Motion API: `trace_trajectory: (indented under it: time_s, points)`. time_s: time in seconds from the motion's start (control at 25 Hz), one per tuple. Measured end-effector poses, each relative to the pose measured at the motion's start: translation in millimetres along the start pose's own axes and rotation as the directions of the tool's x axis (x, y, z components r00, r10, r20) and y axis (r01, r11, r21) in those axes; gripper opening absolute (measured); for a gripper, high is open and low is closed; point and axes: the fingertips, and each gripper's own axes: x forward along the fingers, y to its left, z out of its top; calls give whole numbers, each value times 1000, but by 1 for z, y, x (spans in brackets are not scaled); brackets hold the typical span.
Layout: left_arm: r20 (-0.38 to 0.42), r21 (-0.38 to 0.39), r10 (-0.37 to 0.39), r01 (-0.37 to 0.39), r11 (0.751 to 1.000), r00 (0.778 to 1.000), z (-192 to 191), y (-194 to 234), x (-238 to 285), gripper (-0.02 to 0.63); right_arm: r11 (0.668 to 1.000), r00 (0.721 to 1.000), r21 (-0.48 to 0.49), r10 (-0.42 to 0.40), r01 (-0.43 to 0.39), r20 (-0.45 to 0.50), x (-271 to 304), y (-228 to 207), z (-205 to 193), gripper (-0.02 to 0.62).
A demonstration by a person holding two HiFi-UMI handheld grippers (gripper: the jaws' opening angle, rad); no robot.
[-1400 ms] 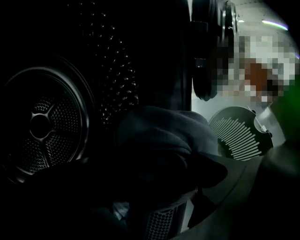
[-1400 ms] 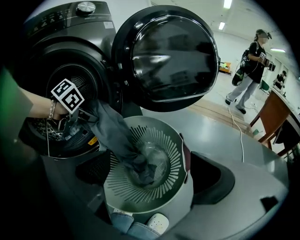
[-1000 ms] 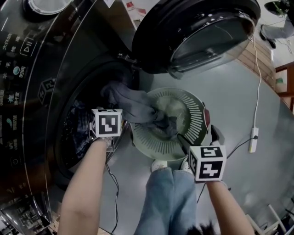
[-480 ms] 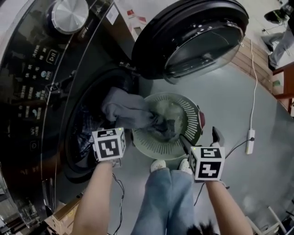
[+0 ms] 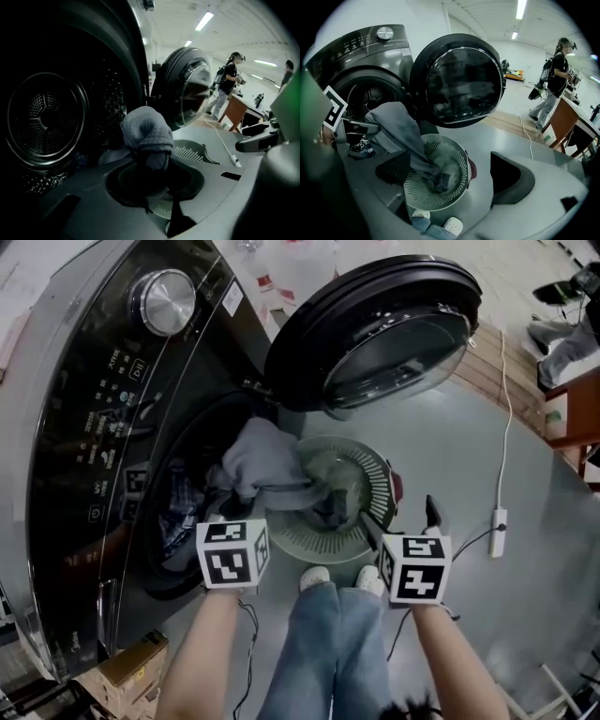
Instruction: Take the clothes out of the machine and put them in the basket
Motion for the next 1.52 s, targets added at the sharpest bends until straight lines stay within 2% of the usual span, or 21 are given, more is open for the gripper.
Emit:
trace_trajectory:
  time_s: [0.12, 0.24, 0.48, 0.6, 0.68, 0.76, 0.96, 1.16, 1.2, 1.24, 1.28, 1.32, 1.4, 1.52]
  points:
    - [11, 57, -105, 104, 993, 994, 2, -28, -3, 87, 1000, 1000, 9, -11, 11, 3, -4, -7, -2, 532]
    - [11, 102, -211, 209, 973, 977, 2, -56, -6, 86, 999, 1000, 29, -19, 19, 5, -7, -12, -5, 532]
    - [5, 123, -391, 388, 914, 920, 4, -126, -13, 84, 998, 999, 61, -35, 35, -4, -15, -22, -16, 532]
    - [13, 110, -478, 474, 874, 878, 8, -160, -17, 83, 996, 999, 78, -48, 48, -5, -17, -29, -20, 532]
    - [7, 129, -521, 516, 847, 854, 6, -180, -19, 83, 994, 998, 94, -60, 60, -9, -18, -35, -23, 532]
    - [-15, 148, -536, 532, 833, 844, 0, -193, -21, 83, 991, 998, 112, -68, 69, -14, -19, -40, -26, 533]
    - [-51, 147, -504, 505, 850, 862, -12, -192, -15, 84, 988, 997, 133, -73, 73, -10, -20, -46, -27, 532]
    - [-79, 60, -435, 440, 896, 897, -24, -175, 3, 104, 987, 997, 140, -75, 77, -19, -15, -49, -35, 532]
    - [-94, 44, -408, 413, 910, 908, -28, -170, 8, 123, 987, 997, 140, -76, 78, -23, -14, -49, -37, 532]
    - [-109, 33, -377, 383, 923, 920, -33, -165, 13, 192, 987, 997, 140, -76, 79, -28, -14, -49, -40, 532]
    - [-119, 26, -348, 354, 935, 930, -36, -160, 17, 301, 987, 997, 138, -75, 79, -33, -13, -49, -42, 532]
    - [-122, 21, -322, 327, 945, 939, -38, -154, 20, 356, 988, 996, 136, -74, 79, -38, -13, -48, -44, 532]
    - [-121, 16, -283, 286, 958, 952, -41, -143, 23, 377, 988, 996, 131, -71, 77, -47, -13, -47, -48, 532]
    - [-131, 13, -252, 256, 967, 959, -44, -127, 26, 380, 990, 996, 119, -65, 71, -56, -12, -47, -51, 532]
